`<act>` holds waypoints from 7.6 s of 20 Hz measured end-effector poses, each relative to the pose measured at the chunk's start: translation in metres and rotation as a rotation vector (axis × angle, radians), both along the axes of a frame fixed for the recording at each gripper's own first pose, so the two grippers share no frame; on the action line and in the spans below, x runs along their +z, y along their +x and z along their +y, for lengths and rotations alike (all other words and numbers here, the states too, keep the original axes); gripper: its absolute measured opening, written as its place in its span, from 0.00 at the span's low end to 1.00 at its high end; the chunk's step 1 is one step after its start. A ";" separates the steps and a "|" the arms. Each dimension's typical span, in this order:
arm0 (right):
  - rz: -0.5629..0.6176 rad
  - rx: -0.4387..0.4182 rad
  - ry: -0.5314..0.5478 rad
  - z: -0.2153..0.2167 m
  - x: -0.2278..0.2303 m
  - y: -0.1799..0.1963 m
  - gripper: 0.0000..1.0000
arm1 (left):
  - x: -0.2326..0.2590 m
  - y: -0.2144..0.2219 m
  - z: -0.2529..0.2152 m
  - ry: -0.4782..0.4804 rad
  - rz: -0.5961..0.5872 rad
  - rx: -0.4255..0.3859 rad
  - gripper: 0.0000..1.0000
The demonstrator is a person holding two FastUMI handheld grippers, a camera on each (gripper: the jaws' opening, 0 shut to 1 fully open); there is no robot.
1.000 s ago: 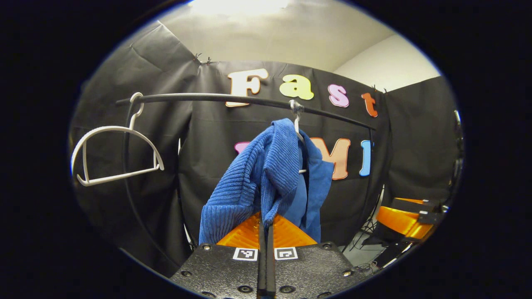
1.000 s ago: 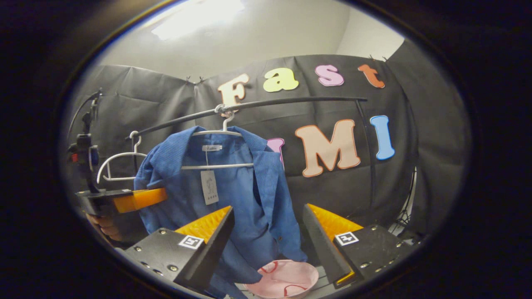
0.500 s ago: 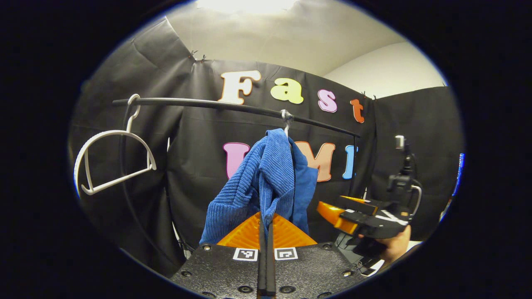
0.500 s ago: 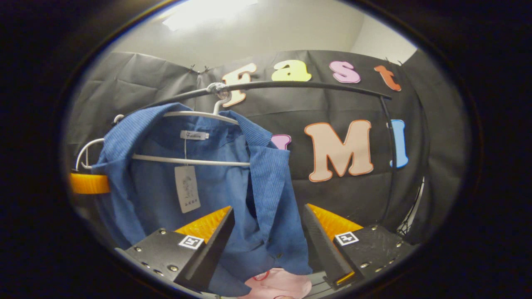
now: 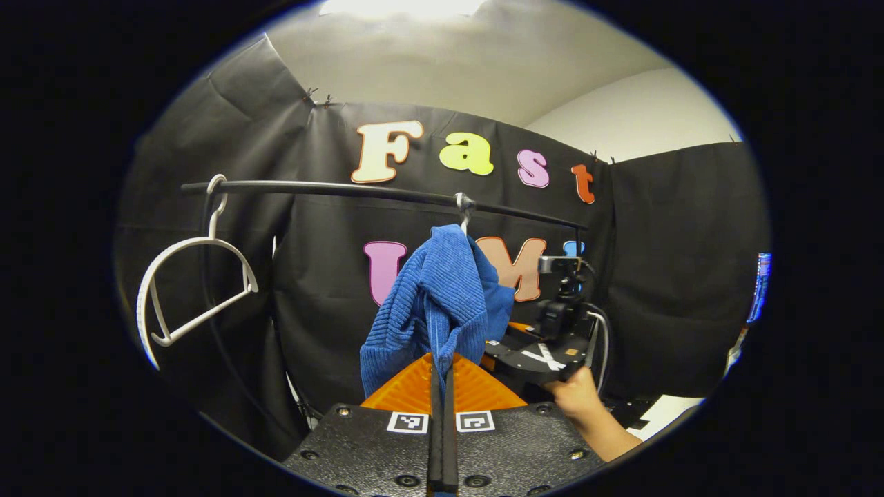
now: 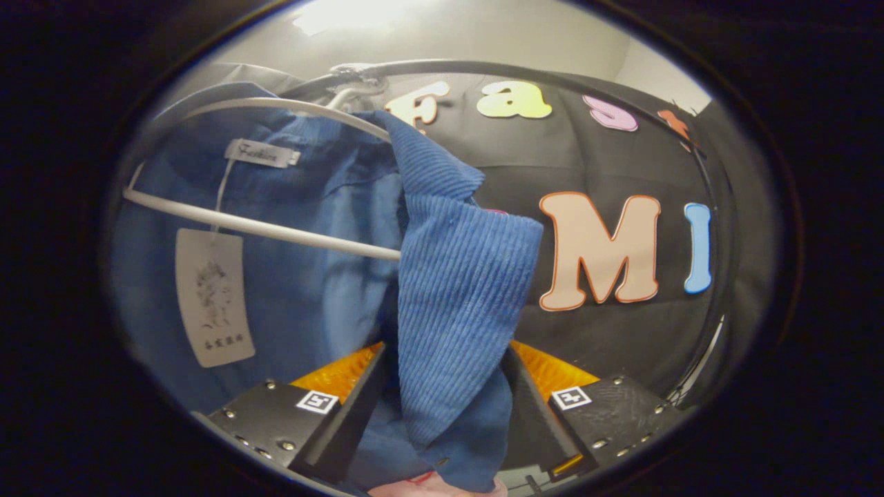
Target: Grasp the clothes on the hanger with both hands and then place them into the laundry hamper below.
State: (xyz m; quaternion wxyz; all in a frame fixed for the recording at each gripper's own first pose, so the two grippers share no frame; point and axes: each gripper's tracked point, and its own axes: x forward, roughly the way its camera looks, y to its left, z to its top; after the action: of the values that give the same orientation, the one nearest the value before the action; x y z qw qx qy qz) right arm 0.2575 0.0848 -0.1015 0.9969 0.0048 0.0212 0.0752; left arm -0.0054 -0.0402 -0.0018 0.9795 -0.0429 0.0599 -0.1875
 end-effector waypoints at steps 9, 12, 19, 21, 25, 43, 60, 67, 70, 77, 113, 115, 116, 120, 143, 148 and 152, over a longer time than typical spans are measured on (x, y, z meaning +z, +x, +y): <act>-0.094 -0.201 0.022 -0.046 0.024 0.012 0.03 | 0.021 -0.009 0.033 0.013 -0.071 0.017 0.00; -0.131 -0.264 0.012 -0.074 0.043 0.010 0.00 | 0.029 -0.008 0.047 0.020 -0.083 0.025 0.01; -0.185 -0.338 -0.042 -0.101 0.087 0.026 0.05 | 0.054 -0.006 0.079 0.084 -0.155 0.103 0.00; -0.153 -0.334 -0.078 -0.101 0.086 0.036 0.05 | 0.056 0.000 0.086 0.081 -0.156 0.131 0.00; -0.115 -0.289 -0.060 -0.103 0.079 0.065 0.02 | 0.058 0.019 0.092 0.101 -0.178 0.174 0.00; 0.085 -0.236 -0.132 -0.143 -0.026 0.144 0.04 | -0.032 0.110 0.079 0.079 -0.074 0.218 0.00; 0.122 -0.151 -0.048 -0.087 0.039 -0.050 0.04 | -0.023 0.065 0.025 0.027 -0.058 0.180 0.01; 0.067 -0.156 0.104 -0.081 0.075 -0.098 0.05 | -0.039 0.076 -0.016 0.032 -0.031 0.138 0.01; 0.041 -0.156 0.127 -0.078 0.083 -0.110 0.05 | -0.040 0.086 -0.037 0.033 -0.045 0.124 0.01; 0.039 -0.162 0.189 -0.086 0.069 -0.115 0.05 | -0.040 0.106 -0.092 0.010 -0.072 0.067 0.01; 0.524 -0.121 0.042 -0.067 -0.462 -0.104 0.05 | -0.476 0.130 -0.089 0.022 0.362 0.158 0.01; 0.575 -0.125 0.007 -0.069 -0.484 -0.102 0.06 | -0.509 0.127 -0.098 0.083 0.419 0.131 0.02; 0.600 -0.132 -0.007 -0.071 -0.491 -0.102 0.05 | -0.526 0.123 -0.101 0.109 0.456 0.122 0.03; 0.643 -0.162 -0.036 -0.074 -0.502 -0.104 0.06 | -0.541 0.123 -0.104 0.100 0.520 0.123 0.06; 0.574 -0.329 -0.014 -0.104 -0.411 -0.119 1.00 | -0.490 0.099 -0.096 0.205 0.561 0.155 0.97; 0.392 -0.337 -0.009 -0.104 -0.312 -0.129 0.99 | -0.420 0.086 -0.093 0.223 0.436 0.128 0.97; 0.278 -0.387 -0.019 -0.108 -0.233 -0.152 0.99 | -0.346 0.076 -0.092 0.134 0.318 0.119 0.96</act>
State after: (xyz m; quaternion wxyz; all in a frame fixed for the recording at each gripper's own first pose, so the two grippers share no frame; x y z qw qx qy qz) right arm 0.1056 -0.0236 -0.3342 0.9803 0.0096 0.1578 -0.1186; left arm 0.0703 -0.1321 -0.3473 0.9677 -0.0099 0.2237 -0.1158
